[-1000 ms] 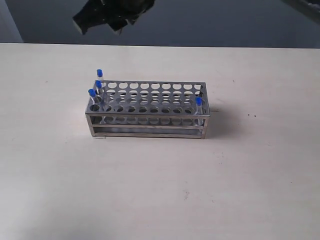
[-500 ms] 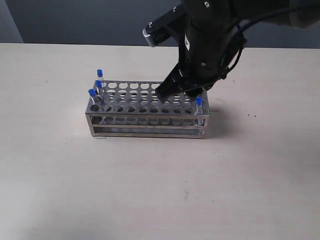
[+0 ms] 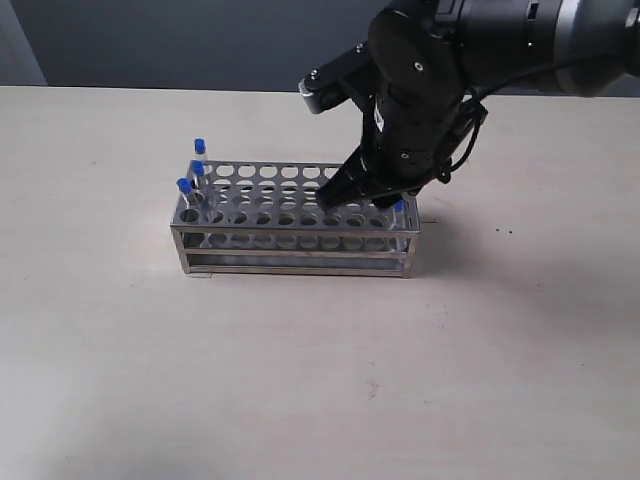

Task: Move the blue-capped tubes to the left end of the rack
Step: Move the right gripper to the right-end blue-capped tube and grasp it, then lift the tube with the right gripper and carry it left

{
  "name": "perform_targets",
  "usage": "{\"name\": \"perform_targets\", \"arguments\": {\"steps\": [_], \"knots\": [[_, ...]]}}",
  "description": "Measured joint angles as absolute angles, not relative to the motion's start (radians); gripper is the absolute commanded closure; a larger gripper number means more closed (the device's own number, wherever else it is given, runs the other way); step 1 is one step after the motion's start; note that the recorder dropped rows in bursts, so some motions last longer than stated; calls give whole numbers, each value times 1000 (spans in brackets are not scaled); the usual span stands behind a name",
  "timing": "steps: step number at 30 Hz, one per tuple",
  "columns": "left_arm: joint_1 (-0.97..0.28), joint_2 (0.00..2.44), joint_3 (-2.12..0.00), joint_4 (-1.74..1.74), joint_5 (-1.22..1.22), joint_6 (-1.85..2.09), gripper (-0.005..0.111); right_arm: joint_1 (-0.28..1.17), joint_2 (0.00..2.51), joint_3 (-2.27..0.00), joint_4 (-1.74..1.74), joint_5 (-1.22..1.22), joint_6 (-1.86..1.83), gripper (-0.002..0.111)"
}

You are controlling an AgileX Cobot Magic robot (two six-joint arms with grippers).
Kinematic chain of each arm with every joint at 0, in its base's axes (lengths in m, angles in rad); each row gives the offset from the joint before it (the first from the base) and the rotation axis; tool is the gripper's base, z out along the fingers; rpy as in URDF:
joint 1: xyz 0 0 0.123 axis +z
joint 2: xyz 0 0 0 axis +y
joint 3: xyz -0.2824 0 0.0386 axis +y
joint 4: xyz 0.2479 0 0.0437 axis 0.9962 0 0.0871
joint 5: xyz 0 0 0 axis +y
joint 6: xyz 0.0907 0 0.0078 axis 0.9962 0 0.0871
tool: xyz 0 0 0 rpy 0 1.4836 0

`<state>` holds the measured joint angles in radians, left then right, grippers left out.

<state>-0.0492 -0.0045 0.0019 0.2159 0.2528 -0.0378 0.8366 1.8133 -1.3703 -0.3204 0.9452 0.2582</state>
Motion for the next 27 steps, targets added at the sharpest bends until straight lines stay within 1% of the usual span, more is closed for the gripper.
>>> {"name": "perform_targets", "arguments": {"steps": [11, 12, 13, 14, 15, 16, 27], "knots": [[-49, -4, 2, 216, 253, -38, 106, 831, 1876, -1370, -339, 931, 265, 72], [-49, -4, 2, 216, 253, -38, 106, 831, 1883, -1370, -349, 931, 272, 77], [-49, -4, 2, 216, 253, -38, 106, 831, 1888, -1370, -355, 929, 278, 88], [-49, -4, 2, 216, 253, -38, 106, 831, 1893, -1370, -361, 929, 281, 97], [-49, -4, 2, 216, 253, -38, 106, 831, 1893, -1370, -369, 929, 283, 104], [-49, -4, 2, 216, 253, -38, 106, 831, 1893, -1370, -377, 929, 286, 108], [-49, -4, 2, 216, 253, -38, 106, 830, 1861, -1370, -376, 929, 317, 108]]}}
